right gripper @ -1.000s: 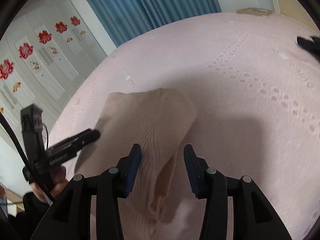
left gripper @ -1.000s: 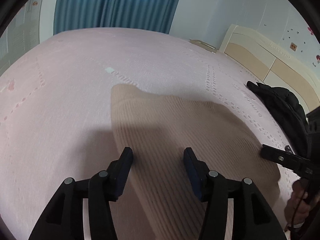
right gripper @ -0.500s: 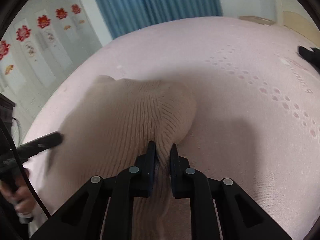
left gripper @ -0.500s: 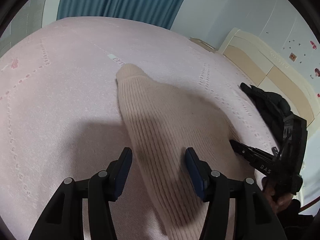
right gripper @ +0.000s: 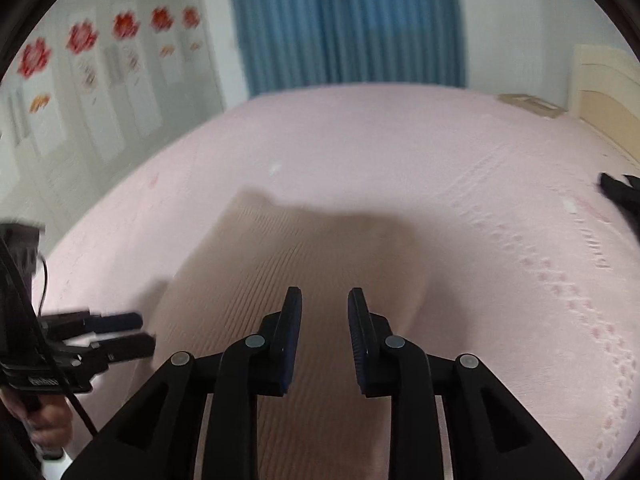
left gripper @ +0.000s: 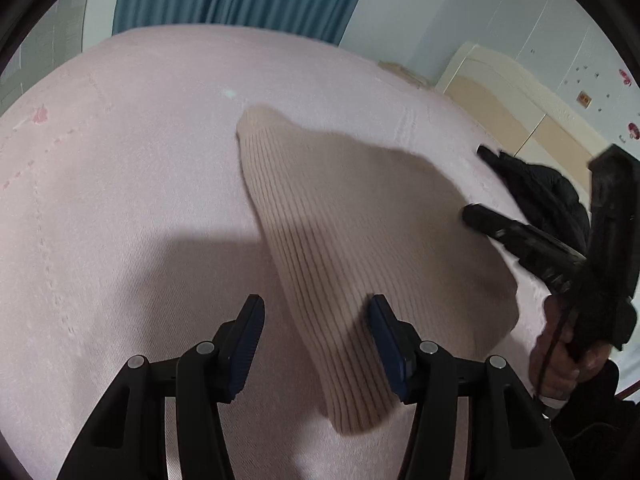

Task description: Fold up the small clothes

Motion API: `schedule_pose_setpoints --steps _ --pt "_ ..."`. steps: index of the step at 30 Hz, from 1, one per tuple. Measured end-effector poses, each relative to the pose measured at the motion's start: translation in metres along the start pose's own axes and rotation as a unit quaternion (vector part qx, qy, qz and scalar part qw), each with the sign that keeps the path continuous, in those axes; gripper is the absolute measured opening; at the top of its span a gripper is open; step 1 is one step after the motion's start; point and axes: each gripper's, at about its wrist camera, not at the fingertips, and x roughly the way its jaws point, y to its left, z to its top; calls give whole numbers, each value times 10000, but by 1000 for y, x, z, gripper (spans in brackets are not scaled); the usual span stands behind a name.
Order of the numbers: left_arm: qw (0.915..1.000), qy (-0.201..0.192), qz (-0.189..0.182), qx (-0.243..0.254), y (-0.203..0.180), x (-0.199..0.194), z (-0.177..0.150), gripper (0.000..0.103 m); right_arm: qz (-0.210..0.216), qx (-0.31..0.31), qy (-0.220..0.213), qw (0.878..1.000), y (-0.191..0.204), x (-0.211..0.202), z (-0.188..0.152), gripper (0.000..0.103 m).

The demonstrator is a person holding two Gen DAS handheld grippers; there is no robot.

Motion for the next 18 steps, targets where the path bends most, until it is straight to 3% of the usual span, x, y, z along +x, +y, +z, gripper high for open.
schedule_pose_setpoints --steps 2,5,8,12,15,18 --pt "9999 63 92 97 -3 4 -2 54 -93 -226 314 9992 3 22 -14 24" --pt "9999 -124 2 87 -5 -3 4 54 -236 -437 280 9984 4 24 -16 23" --pt "9993 -370 -53 52 -3 -5 23 51 132 -104 214 9996 -4 14 1 23" --pt "9990 -371 -140 199 -11 13 47 50 249 -83 257 9993 -5 25 9 23" --pt "9946 -328 528 835 -26 34 47 51 180 -262 292 9991 -2 36 1 24" --pt "9895 -412 800 1128 -30 42 37 52 159 -349 309 9988 -4 40 -3 24"
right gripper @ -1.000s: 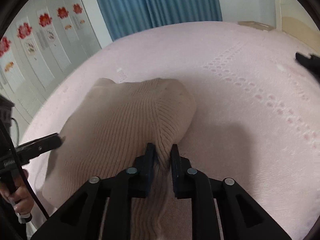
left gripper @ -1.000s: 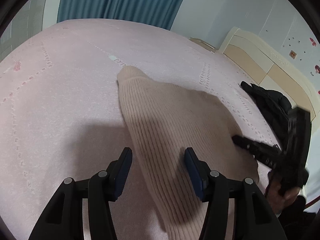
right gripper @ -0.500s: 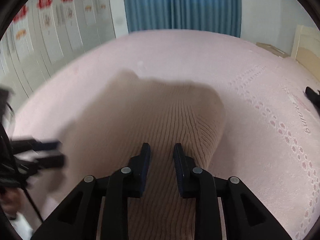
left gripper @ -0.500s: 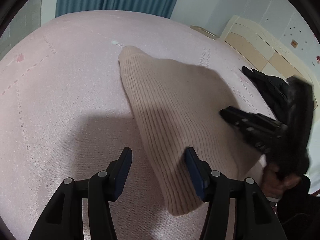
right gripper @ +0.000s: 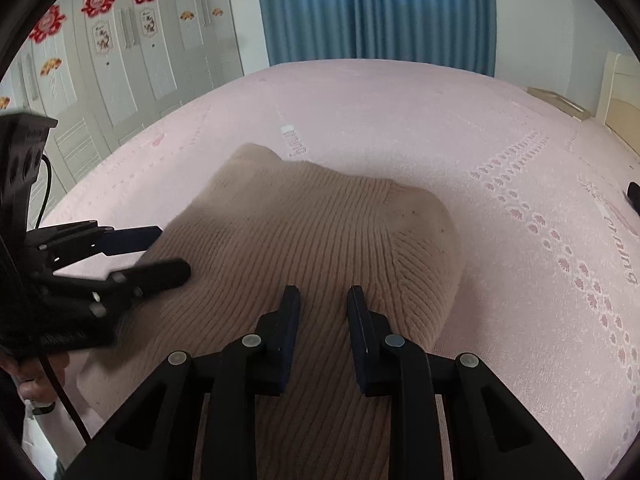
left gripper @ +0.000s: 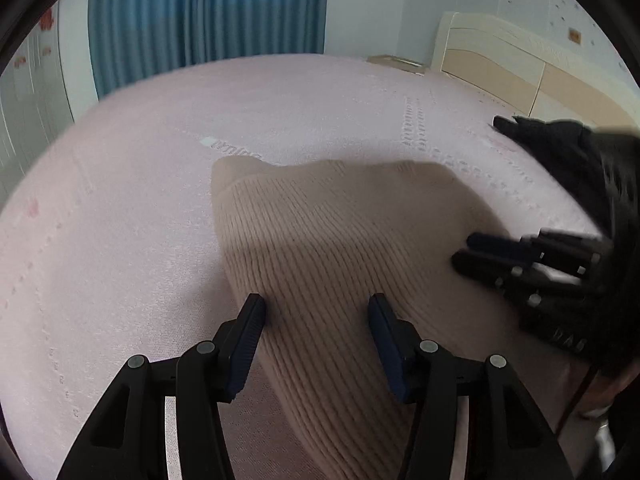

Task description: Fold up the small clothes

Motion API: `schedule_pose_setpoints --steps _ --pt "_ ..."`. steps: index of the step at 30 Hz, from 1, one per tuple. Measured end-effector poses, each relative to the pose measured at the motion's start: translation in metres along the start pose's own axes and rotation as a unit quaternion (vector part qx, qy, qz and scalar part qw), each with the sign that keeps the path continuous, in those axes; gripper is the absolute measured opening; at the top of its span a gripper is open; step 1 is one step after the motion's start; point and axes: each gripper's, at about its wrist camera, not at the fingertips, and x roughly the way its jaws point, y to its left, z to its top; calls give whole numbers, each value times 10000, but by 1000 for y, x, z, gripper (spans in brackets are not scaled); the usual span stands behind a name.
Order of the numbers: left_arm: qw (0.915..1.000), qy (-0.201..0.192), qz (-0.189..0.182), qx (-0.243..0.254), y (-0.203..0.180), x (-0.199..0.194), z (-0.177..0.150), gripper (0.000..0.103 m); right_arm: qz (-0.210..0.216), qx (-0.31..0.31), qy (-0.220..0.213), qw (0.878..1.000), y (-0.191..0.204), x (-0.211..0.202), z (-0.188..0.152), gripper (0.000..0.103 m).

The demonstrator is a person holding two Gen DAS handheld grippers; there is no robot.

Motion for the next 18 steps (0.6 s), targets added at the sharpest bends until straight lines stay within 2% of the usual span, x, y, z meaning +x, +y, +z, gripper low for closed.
schedule_pose_setpoints --steps 6,18 --pt "9997 -21 -55 -251 7 7 -1 53 -149 -93 70 9998 0 12 0 24" --pt "9989 34 -143 -438 10 6 -4 55 -37 160 171 9997 -7 14 4 24"
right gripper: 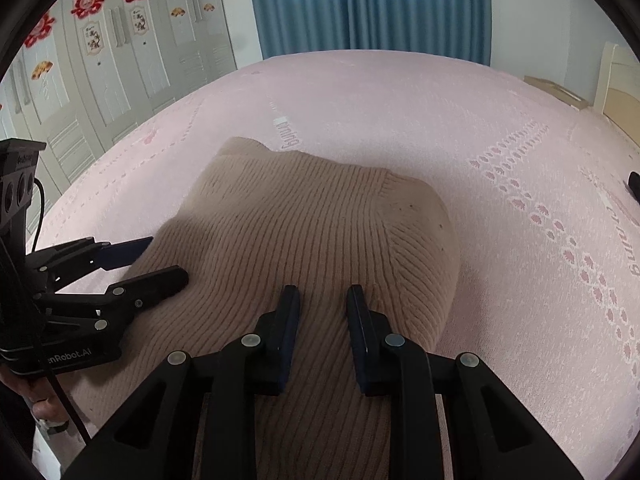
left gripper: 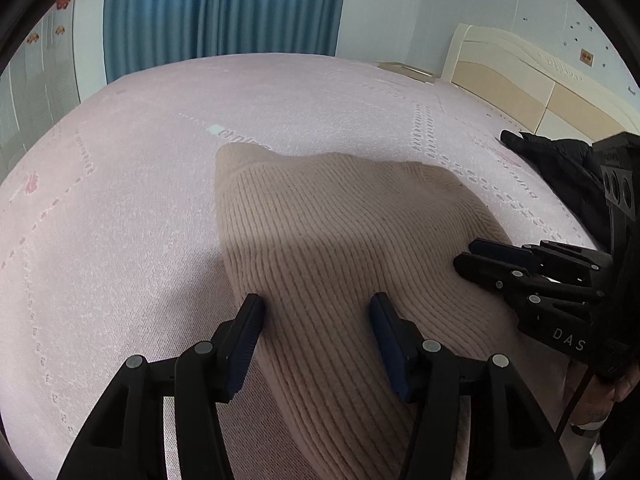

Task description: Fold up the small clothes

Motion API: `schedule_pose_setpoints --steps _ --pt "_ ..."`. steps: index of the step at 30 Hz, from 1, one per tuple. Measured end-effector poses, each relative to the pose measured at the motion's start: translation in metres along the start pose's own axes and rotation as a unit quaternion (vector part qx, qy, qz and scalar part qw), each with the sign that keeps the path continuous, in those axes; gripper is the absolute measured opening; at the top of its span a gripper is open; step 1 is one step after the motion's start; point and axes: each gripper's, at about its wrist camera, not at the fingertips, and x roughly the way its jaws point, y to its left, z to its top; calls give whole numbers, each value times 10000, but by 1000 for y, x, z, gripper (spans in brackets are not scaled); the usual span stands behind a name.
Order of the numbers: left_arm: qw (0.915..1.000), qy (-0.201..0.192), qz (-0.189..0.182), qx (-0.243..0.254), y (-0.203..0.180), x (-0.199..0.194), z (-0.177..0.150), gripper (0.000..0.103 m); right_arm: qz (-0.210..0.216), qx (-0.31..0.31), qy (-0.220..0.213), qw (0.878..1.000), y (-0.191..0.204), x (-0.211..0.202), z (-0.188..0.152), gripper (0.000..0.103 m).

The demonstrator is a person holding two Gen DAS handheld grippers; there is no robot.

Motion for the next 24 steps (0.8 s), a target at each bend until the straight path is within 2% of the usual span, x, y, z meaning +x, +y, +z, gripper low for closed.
schedule_pose_setpoints --steps 7,12,16,19,21,24 --pt "9997 28 -234 -31 0 -23 -11 54 260 -75 40 9996 -6 -23 -1 26" --pt "9983 97 -548 -171 3 -36 -26 54 315 -114 108 9994 -10 -40 -23 26" --pt "9984 97 -545 -137 0 -42 -31 54 376 -45 186 9991 -10 -49 -30 26" --pt "9982 -86 -568 -182 3 -46 -19 53 528 119 51 9985 -15 -56 -19 26" --pt "9976 -150 -626 -267 7 -44 -8 53 469 175 -151 9986 -17 -57 -8 28" --pt "9959 -202 -778 -405 12 -32 11 51 419 245 -227 9986 -21 -46 6 29"
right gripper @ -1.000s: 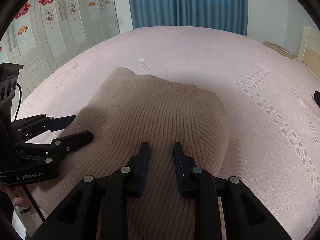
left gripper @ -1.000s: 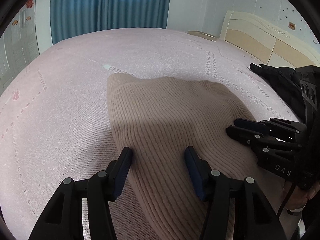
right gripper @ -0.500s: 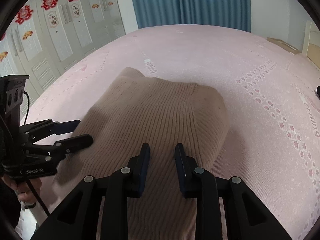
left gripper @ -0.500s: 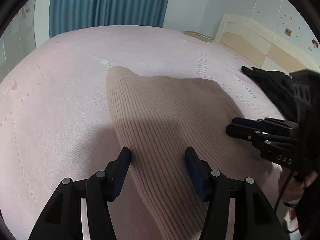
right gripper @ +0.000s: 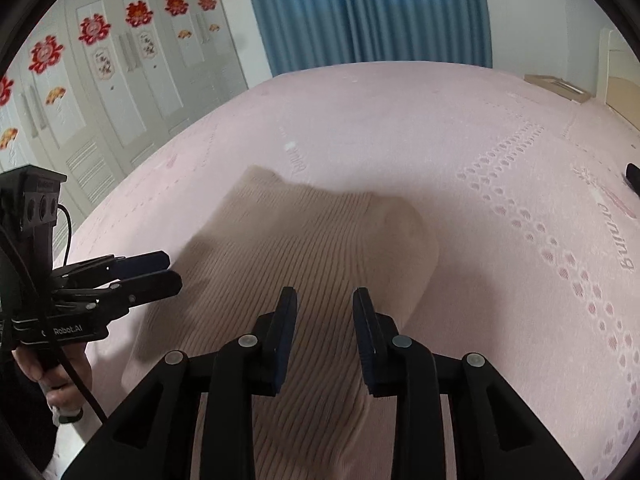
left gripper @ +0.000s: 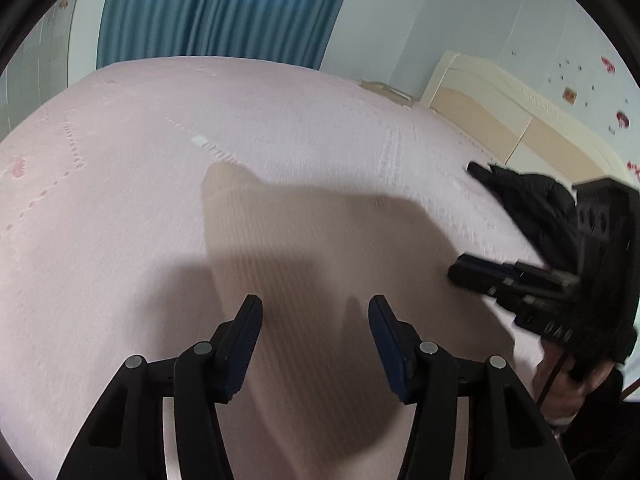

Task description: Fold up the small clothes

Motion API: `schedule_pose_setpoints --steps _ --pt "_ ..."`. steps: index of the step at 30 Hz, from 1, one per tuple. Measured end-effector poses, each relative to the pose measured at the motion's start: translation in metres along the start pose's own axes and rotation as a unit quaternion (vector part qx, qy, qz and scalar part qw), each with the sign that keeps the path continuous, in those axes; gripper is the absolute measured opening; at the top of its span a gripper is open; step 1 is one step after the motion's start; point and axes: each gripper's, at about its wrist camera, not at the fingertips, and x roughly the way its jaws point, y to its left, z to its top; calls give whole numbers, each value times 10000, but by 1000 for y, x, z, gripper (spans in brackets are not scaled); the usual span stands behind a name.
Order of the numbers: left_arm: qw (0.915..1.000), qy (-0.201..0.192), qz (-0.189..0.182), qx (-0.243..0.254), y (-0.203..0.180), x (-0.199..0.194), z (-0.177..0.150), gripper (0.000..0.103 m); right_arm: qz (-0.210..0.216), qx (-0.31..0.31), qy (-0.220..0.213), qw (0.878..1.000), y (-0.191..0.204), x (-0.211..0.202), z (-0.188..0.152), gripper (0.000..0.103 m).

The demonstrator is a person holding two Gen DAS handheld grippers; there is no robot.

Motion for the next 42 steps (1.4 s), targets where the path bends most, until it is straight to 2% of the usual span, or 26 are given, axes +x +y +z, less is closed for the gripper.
schedule_pose_setpoints --steps 5,13,18,22,24,29,36,42 --pt "9994 29 264 234 2 26 13 44 -52 41 115 9999 -7 32 6 29" --pt "9973 59 577 456 1 45 8 43 -101 198 90 9997 -16 48 2 28" --pt "9979 97 524 365 -2 39 9 43 -149 203 222 9994 -13 47 5 28" --pt "9981 117 379 475 -11 23 2 44 18 388 261 9989 -11 31 10 29" --pt "9974 136 363 601 -19 15 -7 44 85 255 207 9994 -5 21 3 30" --pt "9976 241 369 527 -23 -3 -25 44 -216 -218 313 9990 10 6 -28 32" --pt "9981 454 392 172 -20 -18 -38 45 -182 271 552 9979 -6 -14 -45 31" --pt "9955 785 534 -32 -17 -22 -50 46 178 1084 657 9918 -21 -11 -47 33"
